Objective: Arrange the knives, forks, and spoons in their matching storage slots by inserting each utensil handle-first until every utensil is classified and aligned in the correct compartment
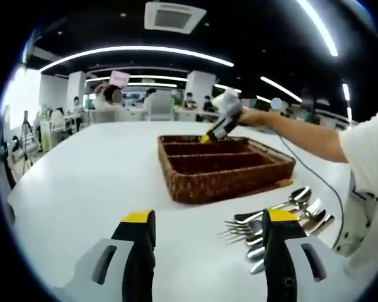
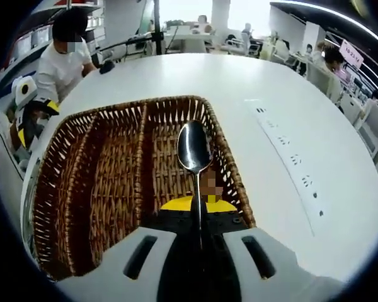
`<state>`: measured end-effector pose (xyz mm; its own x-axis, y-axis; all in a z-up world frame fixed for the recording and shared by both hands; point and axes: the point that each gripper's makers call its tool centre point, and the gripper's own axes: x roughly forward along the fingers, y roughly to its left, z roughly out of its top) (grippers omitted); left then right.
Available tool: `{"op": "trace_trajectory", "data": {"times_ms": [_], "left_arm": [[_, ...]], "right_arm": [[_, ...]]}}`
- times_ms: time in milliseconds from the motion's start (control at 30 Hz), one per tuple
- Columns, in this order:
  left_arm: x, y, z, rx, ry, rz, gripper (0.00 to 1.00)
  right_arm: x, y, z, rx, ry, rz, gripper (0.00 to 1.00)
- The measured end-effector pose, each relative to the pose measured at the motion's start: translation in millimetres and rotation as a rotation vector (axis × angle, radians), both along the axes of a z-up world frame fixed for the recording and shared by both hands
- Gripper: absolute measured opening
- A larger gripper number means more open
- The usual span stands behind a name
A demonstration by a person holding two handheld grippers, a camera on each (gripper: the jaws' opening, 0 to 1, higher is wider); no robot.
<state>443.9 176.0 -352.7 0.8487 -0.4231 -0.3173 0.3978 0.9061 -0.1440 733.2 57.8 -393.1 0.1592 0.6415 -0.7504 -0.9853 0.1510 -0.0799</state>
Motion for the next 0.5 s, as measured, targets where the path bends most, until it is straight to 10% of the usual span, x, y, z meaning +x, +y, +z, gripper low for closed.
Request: {"op": "trace_trajectory", "data": {"times_ms": [500], "left_arm": [[4.2, 1.2, 0.4, 0.000, -0.001, 0.000, 0.68]], "right_arm": [[3.6, 2.5, -3.5, -0.046, -0.078, 0.089, 0.02]]}}
